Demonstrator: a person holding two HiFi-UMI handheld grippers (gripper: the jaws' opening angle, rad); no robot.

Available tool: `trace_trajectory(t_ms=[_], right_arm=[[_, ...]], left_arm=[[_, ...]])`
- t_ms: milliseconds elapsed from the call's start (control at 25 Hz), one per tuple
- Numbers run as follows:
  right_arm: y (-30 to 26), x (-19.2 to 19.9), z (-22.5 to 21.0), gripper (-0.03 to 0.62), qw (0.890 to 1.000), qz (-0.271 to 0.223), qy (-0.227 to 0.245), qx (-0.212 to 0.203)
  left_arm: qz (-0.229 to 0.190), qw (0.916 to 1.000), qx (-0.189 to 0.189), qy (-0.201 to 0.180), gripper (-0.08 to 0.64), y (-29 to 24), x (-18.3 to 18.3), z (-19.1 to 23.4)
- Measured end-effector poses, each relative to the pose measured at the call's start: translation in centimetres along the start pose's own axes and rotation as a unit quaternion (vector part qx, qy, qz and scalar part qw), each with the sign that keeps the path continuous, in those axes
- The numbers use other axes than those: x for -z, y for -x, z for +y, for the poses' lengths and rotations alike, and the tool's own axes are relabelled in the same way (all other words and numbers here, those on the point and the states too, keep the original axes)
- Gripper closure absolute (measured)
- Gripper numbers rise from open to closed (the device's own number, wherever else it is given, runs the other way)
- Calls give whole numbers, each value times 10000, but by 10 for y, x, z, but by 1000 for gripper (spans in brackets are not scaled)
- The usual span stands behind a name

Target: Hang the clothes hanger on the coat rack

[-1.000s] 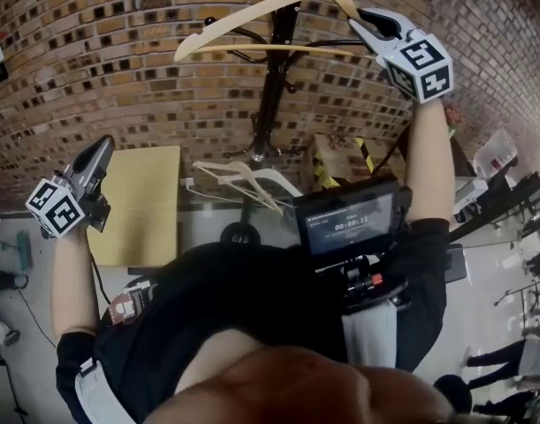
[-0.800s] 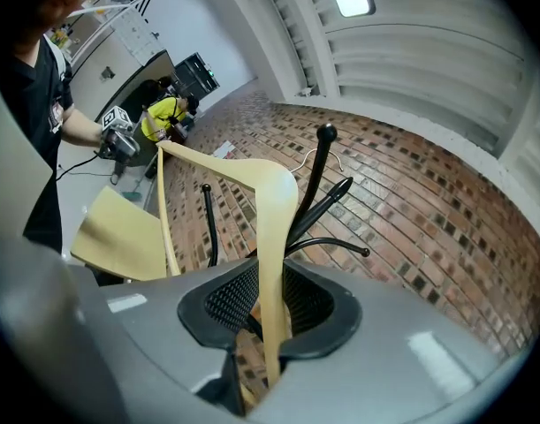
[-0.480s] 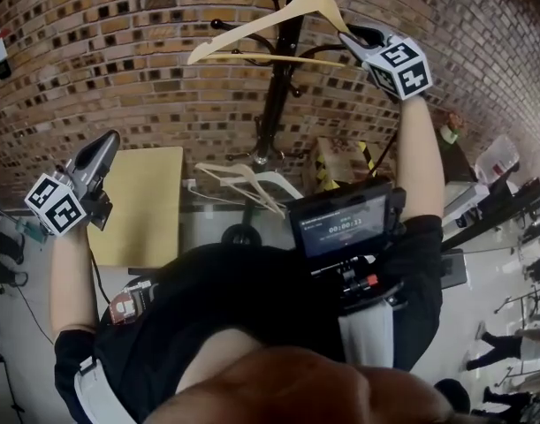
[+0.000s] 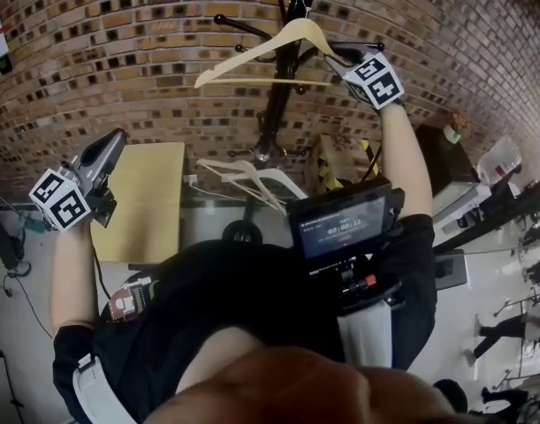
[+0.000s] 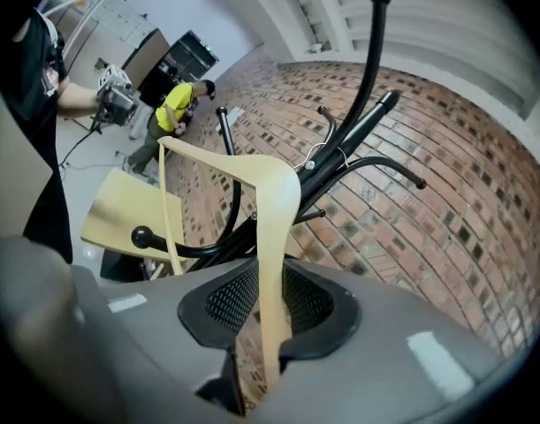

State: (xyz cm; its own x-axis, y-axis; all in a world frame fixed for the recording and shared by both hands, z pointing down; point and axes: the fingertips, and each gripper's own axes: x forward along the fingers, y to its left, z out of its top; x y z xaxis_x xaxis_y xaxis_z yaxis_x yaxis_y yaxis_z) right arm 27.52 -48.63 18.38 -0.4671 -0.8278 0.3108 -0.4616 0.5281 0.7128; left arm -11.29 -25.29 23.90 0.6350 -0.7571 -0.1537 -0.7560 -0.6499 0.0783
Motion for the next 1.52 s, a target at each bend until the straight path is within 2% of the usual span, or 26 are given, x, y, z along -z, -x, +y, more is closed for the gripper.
trace_trajectory(t_ms=[80,240,440,680,800,1000,1120,1360,1520], right_arm=[[3,-3,0,492,9997,-205,-103,-14],[16,-23,-10,492,9989,-450,-11,114],[22,-40,-17,492,9983,-550,72,159],[4,1,2,494,9995,-258,-184,-25],[-3,5,4,492,9968,-574,-553,-104],[-3,6,5,486,9958,-742,-529,122],[3,2,9,428,9949,-857,-511,165],[43,-8,7,403,9860,-1440,-738,407],[76,-7,8,406,9735,-1889,-1126,629]], left_arm=[[31,10000,42,13,560,-3,3,-2],[79,9999,79,-10,560,-6,6,-5],[40,9999,104,28,559,-7,7,-6],[94,9999,44,100,560,-1,13,1],[117,9998,-7,148,560,-1,16,6],[150,9998,28,136,560,-8,23,0],[200,9997,43,115,560,-13,25,-2],[280,9996,5,42,560,-26,28,-8],[387,9992,-63,-47,560,-37,40,-16]])
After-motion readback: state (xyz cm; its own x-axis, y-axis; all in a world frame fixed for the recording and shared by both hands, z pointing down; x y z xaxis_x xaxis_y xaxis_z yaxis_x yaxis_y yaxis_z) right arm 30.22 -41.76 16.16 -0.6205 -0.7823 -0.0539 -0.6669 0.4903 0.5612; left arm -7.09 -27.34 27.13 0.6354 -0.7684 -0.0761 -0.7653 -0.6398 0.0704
